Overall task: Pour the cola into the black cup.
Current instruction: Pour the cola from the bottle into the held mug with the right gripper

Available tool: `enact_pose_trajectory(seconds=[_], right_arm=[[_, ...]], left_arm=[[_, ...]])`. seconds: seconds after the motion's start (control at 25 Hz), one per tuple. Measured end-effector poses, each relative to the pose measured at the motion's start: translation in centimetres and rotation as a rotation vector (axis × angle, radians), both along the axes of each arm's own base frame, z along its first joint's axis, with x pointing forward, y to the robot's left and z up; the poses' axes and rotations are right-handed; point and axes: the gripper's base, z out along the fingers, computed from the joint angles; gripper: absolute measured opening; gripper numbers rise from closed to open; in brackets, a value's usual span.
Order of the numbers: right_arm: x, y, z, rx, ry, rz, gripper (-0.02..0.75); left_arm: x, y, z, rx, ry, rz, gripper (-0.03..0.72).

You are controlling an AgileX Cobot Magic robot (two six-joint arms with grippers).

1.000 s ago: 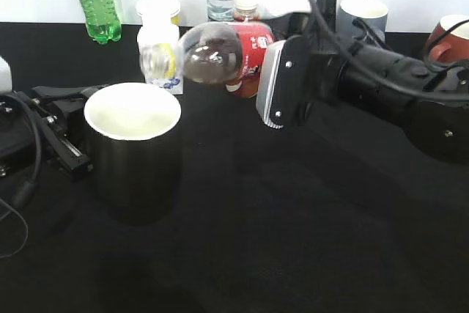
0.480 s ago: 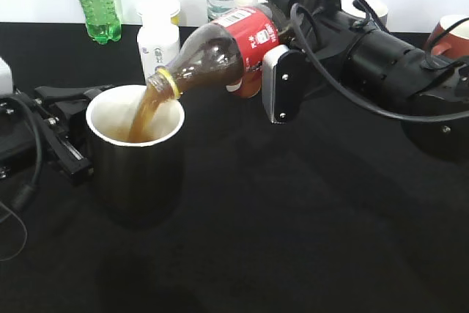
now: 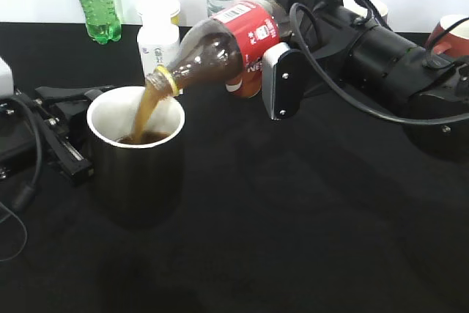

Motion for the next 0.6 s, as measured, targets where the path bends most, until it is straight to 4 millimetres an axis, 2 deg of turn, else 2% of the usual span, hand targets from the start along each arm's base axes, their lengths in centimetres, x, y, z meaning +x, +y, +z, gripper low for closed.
enact_pose_trajectory(seconds=[0.4,0.6], right_arm=[[0.03,0.01,0.14,0.059,0.035,0.007,0.369],[0.0,0.05,0.14,0.257,0.196,0.038,0.369]], left_arm=[[0.18,0.15,0.11,-0.019,-0.004,0.026,0.042],[0.23,0.19,0.07,-0.021,-0.001,0.033,0.043]])
